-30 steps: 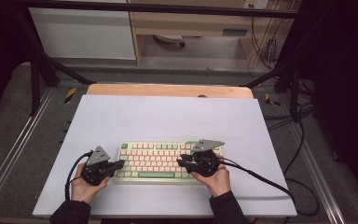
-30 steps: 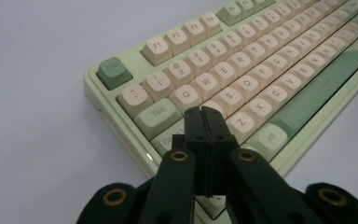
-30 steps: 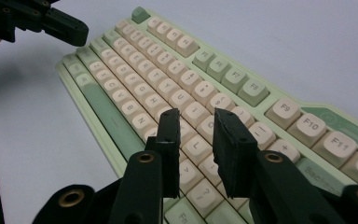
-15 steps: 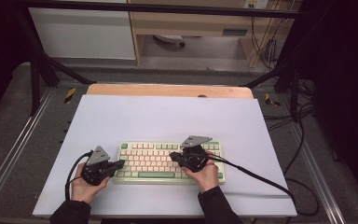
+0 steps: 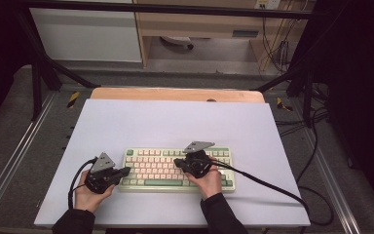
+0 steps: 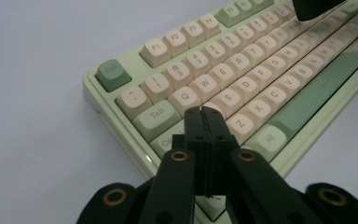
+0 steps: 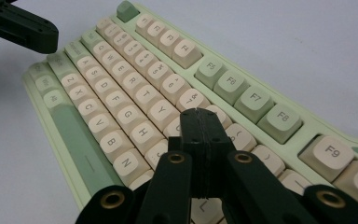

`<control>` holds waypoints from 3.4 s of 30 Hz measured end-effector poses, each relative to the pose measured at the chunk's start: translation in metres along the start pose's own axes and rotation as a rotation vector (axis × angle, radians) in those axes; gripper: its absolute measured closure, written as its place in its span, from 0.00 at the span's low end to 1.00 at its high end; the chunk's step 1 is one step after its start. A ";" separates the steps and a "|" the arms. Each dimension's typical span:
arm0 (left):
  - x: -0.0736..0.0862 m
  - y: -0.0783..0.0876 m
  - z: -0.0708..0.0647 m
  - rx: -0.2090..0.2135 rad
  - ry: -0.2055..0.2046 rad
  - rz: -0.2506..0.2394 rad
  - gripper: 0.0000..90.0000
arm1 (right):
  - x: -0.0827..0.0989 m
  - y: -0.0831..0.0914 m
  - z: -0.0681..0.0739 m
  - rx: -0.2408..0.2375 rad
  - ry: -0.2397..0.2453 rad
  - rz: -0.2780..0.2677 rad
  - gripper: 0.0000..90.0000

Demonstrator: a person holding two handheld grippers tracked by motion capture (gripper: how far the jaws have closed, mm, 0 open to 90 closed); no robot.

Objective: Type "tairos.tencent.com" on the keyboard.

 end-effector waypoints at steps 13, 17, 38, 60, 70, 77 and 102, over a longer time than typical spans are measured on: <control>0.000 -0.001 0.000 0.001 -0.002 0.002 1.00 | 0.004 -0.005 -0.001 0.004 0.001 0.018 1.00; 0.000 -0.001 0.000 0.001 -0.002 0.002 1.00 | 0.005 -0.006 0.000 0.005 0.004 0.023 1.00; 0.000 0.000 -0.001 0.002 -0.003 0.000 1.00 | 0.001 0.015 0.003 0.006 0.035 0.038 1.00; -0.009 -0.003 -0.009 0.004 -0.009 0.002 1.00 | 0.018 0.044 -0.007 -0.018 0.000 0.039 1.00; -0.024 -0.011 -0.019 0.005 -0.035 -0.001 1.00 | 0.031 0.056 -0.013 -0.021 -0.005 0.038 1.00; -0.034 -0.022 -0.026 0.006 -0.048 0.011 1.00 | 0.038 0.059 -0.015 -0.026 -0.020 0.036 1.00; -0.048 -0.060 -0.034 -0.004 -0.055 0.029 1.00 | 0.042 0.062 -0.015 -0.038 -0.023 0.033 1.00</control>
Point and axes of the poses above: each handheld gripper's, and its own axes: y roughly backward along the jaws, x roughly out of its underside, z roughly to its left, the point moved 3 cm from there along -y, roughly forward along the jaws, and after that the axes turned 1 degree about z, right-handed, at the moved point
